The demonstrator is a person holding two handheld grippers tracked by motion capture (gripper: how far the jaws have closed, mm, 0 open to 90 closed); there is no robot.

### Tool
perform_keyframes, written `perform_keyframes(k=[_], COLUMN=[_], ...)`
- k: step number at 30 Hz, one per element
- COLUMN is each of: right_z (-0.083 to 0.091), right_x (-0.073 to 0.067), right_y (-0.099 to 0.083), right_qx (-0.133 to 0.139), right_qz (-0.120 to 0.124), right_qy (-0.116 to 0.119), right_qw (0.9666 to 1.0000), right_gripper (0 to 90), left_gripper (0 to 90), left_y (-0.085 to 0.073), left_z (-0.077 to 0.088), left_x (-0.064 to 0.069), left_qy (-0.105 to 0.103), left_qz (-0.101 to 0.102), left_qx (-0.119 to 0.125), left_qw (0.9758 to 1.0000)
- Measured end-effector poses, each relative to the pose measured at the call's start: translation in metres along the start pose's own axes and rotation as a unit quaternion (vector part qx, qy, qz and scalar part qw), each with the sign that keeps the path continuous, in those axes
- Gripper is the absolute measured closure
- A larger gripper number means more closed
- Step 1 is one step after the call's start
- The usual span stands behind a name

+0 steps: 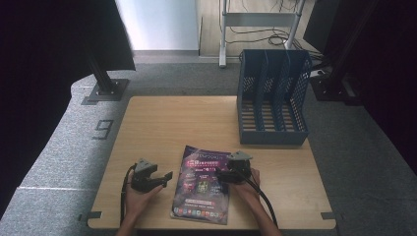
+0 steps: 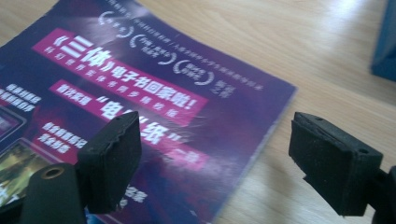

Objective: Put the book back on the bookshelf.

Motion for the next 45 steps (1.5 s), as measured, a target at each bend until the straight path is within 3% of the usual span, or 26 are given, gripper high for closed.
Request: perform_keyframes(k=[6,13,18,24,30,39,42,45], right_z=[-0.004,-0.003,-0.004,-0.004,-0.004,-0.003,-0.003,-0.003], right_x=[-0.006,-0.006,-0.004,-0.004,-0.004,-0.004,-0.005,-0.005], right_y=[-0.004,-0.007,-0.008,-0.008,-0.008,-0.009,-0.009,-0.009], right_qx=[-0.007,-0.009,-0.013,-0.011,-0.011,-0.009,-0.005,-0.006], right_qz=[0.005,-0.010,-0.018,-0.017,-0.017,-0.017,-0.019,-0.020], right_qy=[0.007,0.009,0.024,0.022,0.022,0.021,0.019,0.018], right_qw=[0.9999,0.9999,0.9995,0.9996,0.9996,0.9996,0.9996,0.9996], right_gripper=[17.6,17.1,19.2,19.3,19.3,19.5,19.8,20.0], left_gripper=[24.8,24.8,26.0,25.9,25.9,27.1,27.2,27.1], left_y=[-0.001,-0.001,0.000,0.010,0.023,0.023,0.020,0.019], left_z=[-0.003,-0.003,-0.003,-0.002,-0.015,-0.031,-0.037,-0.041], left_x=[0.005,0.005,0.007,0.013,0.019,0.032,0.038,0.040], left_qy=[-0.003,-0.005,-0.013,-0.010,-0.011,-0.024,-0.025,-0.025], left_qz=[-0.008,-0.010,-0.007,-0.013,-0.018,-0.026,-0.051,-0.054], left_qx=[-0.007,-0.007,-0.020,-0.014,-0.015,-0.023,-0.033,-0.039], left_qw=[0.9999,0.9999,0.9997,0.9998,0.9997,0.9991,0.9978,0.9975])
Point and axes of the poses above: each handheld gripper's, and its own axes: z roughly backward along the jaws, y roughly out of its top, x roughly to its right, the point moved 3 cm from there along -z, roughly forward along the jaws, and after that the axes turned 1 degree about x, right-handed, at the moved point
